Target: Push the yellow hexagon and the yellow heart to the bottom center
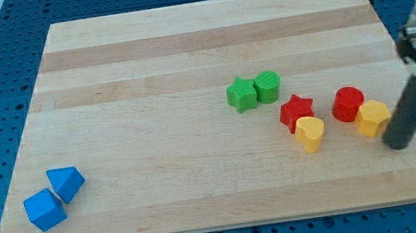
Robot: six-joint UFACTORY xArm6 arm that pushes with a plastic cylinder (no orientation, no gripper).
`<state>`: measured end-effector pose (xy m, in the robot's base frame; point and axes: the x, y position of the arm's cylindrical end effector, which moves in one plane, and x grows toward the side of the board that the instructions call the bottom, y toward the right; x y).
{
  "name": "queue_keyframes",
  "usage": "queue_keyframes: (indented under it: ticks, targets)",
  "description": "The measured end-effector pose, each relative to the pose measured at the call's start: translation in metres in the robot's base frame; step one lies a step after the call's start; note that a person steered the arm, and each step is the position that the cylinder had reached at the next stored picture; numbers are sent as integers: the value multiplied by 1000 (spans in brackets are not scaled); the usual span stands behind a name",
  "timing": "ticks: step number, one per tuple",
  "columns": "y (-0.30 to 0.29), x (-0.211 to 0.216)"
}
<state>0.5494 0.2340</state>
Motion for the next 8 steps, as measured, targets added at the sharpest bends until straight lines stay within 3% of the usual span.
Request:
queue_keyframes:
  ticks: [2, 4, 8]
  targets:
    - [18, -28]
    - [-9, -28]
    - [-150, -30]
